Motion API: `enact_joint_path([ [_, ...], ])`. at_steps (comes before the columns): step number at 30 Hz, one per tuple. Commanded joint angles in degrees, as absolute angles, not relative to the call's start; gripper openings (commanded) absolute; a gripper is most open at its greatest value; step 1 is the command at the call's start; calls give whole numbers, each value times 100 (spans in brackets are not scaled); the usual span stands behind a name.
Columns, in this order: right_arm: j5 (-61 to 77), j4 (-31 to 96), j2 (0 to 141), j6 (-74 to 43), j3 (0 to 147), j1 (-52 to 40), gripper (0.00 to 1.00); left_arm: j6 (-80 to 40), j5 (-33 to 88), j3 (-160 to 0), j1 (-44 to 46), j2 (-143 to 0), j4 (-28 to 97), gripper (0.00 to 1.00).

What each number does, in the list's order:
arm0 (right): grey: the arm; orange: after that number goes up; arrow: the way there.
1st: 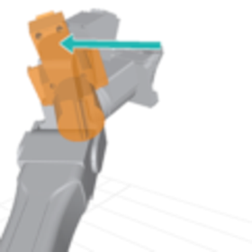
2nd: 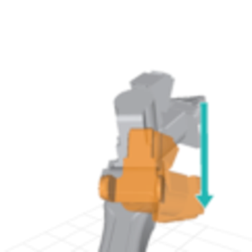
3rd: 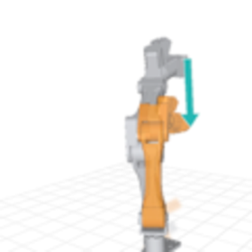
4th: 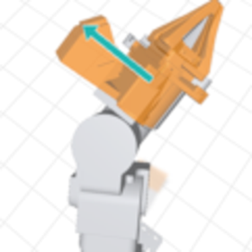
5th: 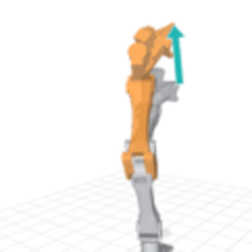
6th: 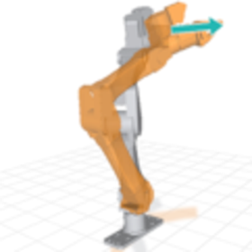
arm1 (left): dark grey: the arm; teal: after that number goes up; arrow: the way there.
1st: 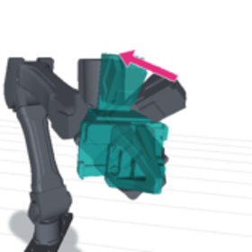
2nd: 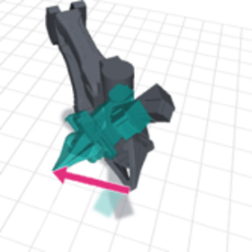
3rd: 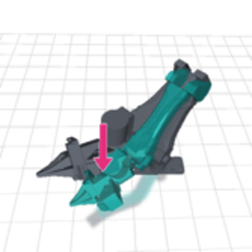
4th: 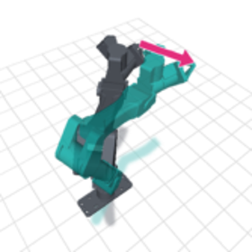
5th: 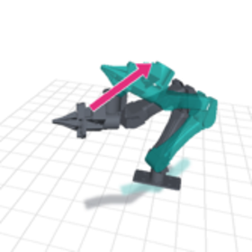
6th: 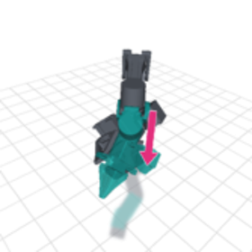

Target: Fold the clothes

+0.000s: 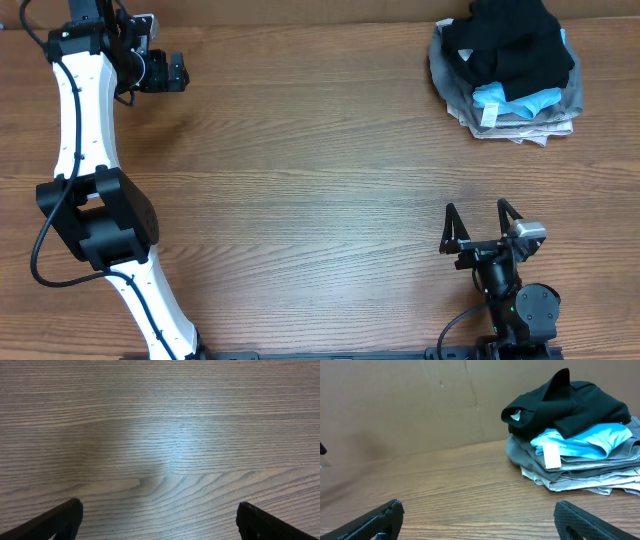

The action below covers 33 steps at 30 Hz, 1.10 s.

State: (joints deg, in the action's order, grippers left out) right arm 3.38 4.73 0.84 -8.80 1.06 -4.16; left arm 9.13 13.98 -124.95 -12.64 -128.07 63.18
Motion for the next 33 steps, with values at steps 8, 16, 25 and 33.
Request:
enact_joint_path([
  [8, 263, 458, 16, -904, 45, -443, 100, 856, 1461, -12497, -1262, -12816, 6316, 100],
  [16, 261, 458, 16, -904, 45, -443, 100, 856, 1444, -12497, -1173, -12486, 6320, 100],
  [25, 263, 458, 16, -904, 45, -443, 100, 1037, 1367, -12497, -370, -10453, 6215, 100],
  [33, 263, 458, 16, -902, 45, -443, 100, 1350, 945, -12492, -80, -8420, 6228, 100],
])
